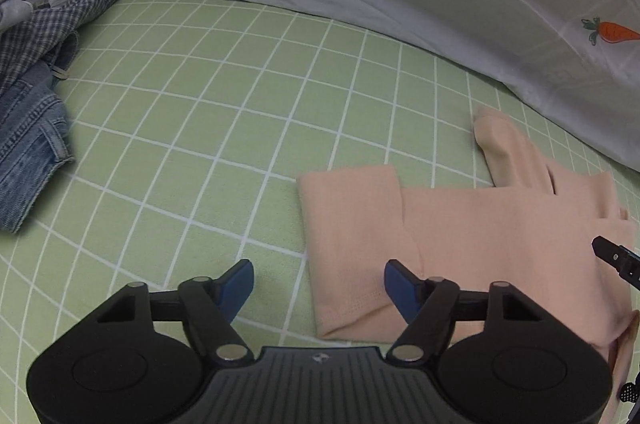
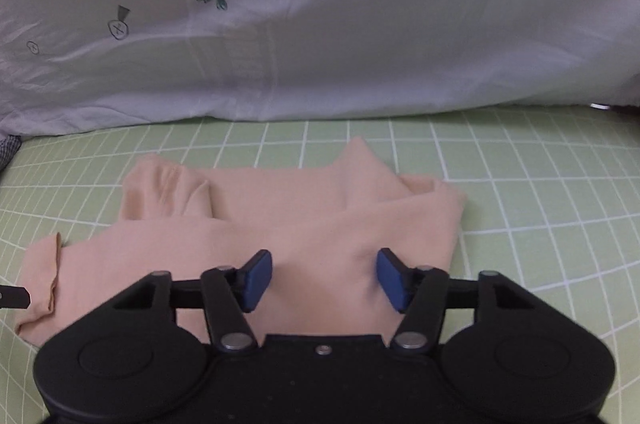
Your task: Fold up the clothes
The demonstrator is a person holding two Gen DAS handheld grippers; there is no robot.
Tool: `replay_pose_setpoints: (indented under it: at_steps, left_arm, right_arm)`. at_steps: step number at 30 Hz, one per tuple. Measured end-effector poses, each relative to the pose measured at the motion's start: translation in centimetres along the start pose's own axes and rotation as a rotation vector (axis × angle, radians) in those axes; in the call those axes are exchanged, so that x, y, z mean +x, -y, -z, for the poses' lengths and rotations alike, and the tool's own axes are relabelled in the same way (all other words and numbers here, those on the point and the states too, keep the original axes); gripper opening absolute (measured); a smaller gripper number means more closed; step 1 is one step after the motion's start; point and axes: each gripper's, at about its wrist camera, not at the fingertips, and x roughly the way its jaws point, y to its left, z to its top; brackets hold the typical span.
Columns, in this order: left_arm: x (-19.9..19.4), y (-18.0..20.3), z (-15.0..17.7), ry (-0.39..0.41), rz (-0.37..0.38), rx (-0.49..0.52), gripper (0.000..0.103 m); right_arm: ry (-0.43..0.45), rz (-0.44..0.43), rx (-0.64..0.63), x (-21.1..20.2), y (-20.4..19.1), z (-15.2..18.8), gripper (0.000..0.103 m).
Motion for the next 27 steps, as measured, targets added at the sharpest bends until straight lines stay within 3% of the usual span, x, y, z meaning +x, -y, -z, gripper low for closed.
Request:
replay_pose_setpoints:
  at_steps: [1, 2, 3, 5, 6, 8, 9, 10, 18, 21, 25, 26, 27]
  left_arm:
    - [0.2, 0.1, 0.0, -0.002, 0.003, 0.005, 0.059]
    - [0.3, 0.2, 0.1, -0.002, 0.007, 0.008, 0.056]
    - [0.3, 0.3, 0.1, 0.0, 0.01, 0.012, 0.051]
    - [0.2, 0.6, 0.2, 0.012, 0.009, 0.013, 0.034]
    - [0.3, 0.6, 0.1, 0.012, 0.017, 0.007, 0.024]
    - [0.1, 0.6, 0.0, 0.02, 0.029, -0.005, 0.018]
    - [-0.1, 0.6, 0.0, 0.026, 0.033, -0.01, 0.009]
    - [-0.3, 0.6, -0.1, 0.032, 0.036, -0.015, 0.008]
    - [-6.6, -1.0, -0.9, 0.205, 0.095, -0.055, 0.006]
    - [-9.0, -2.6, -1.1, 0.274, 0.076, -0.104, 0.006]
    - [-8.0, -5.5, -0.8, 0.264, 0.027, -0.204, 0.007]
    - [-7.1, -6.3, -0.8, 0.237, 0.021, -0.228, 0.007]
    - [-6.3, -7.0, -0.7, 0.211, 0.017, -0.25, 0.007]
  right_arm:
    - [0.001, 0.004, -0.004, 0.1, 0.0, 0.2, 0.054]
    - [0.004, 0.013, -0.013, 0.1, -0.1, 0.4, 0.045]
    - [0.009, 0.028, -0.031, 0.0, -0.1, 0.4, 0.027]
    - [0.024, 0.042, -0.052, -0.4, 0.3, 0.5, 0.009]
    - [0.029, 0.043, -0.055, -0.6, 0.6, 0.6, 0.006]
    - [0.032, 0.033, -0.051, -0.9, 1.1, 0.5, 0.004]
    - [0.039, 0.035, -0.061, -1.1, 1.0, 0.5, 0.003]
    - [0.054, 0.04, -0.068, -1.3, 0.9, 0.4, 0.003]
    - [0.235, 0.042, -0.069, -6.7, -0.6, -1.2, 0.001]
    - [0.3, 0.014, -0.079, -8.5, -1.8, -1.9, 0.001]
    - [0.267, -0.077, -0.096, -6.8, -3.4, -2.2, 0.003]
    - [0.242, -0.079, -0.094, -6.0, -3.6, -2.1, 0.012]
    - [0.222, -0.075, -0.077, -5.5, -3.7, -2.1, 0.036]
